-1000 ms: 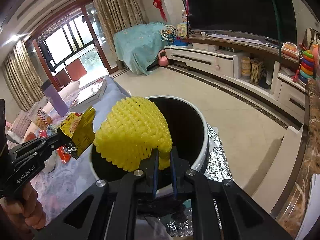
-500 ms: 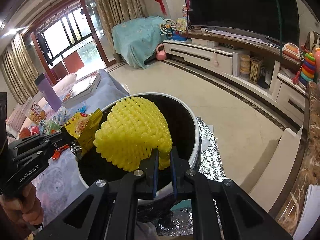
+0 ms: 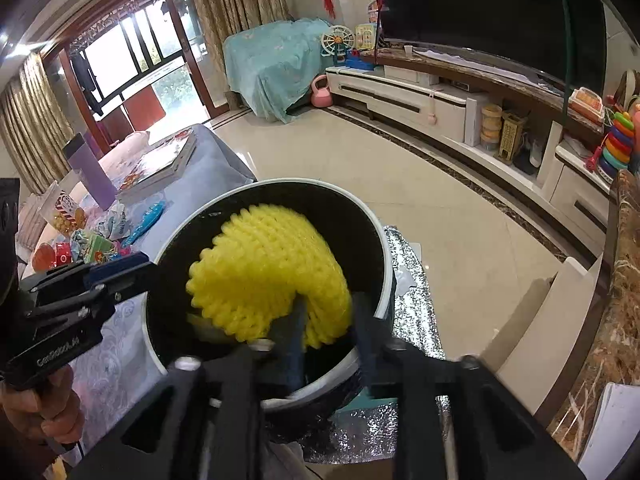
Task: Collect trash
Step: 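Open both grippers to drop the foam net and snack packet into the bin, then move both tools back toward the table items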
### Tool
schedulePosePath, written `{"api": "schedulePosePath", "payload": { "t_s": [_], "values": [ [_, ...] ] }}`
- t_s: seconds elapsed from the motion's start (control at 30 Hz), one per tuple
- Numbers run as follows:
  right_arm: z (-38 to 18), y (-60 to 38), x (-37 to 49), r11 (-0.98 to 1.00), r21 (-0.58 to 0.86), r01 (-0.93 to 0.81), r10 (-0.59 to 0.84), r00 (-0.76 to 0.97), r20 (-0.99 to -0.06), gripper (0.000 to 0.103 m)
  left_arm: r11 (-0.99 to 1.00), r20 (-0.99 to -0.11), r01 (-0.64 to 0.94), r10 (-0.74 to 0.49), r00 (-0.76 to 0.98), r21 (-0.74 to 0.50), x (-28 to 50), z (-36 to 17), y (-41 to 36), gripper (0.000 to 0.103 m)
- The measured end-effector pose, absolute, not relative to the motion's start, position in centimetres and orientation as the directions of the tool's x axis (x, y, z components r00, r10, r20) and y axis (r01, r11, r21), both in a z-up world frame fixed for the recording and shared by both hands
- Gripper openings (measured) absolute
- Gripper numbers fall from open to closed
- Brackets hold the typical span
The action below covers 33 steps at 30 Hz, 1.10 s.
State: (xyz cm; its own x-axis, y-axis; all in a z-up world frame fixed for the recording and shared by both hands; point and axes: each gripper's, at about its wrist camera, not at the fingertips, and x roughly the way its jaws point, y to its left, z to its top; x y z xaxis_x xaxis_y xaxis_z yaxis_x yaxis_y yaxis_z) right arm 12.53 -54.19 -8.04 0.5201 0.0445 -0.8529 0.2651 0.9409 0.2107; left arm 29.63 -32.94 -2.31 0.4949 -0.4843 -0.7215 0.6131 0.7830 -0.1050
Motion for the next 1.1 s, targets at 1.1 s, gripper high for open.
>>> {"api": "schedulePosePath", "payload": {
  "t_s": [1.1],
  "values": [
    [-6.6, -38.7, 10.1, 0.904, 0.413, 0.109, 0.264, 0.617, -0.741, 0.090, 0.957, -0.659, 0.256, -0.282, 0.697, -0.139, 9.0, -3.7, -10.7, 0.065]
  ]
}}
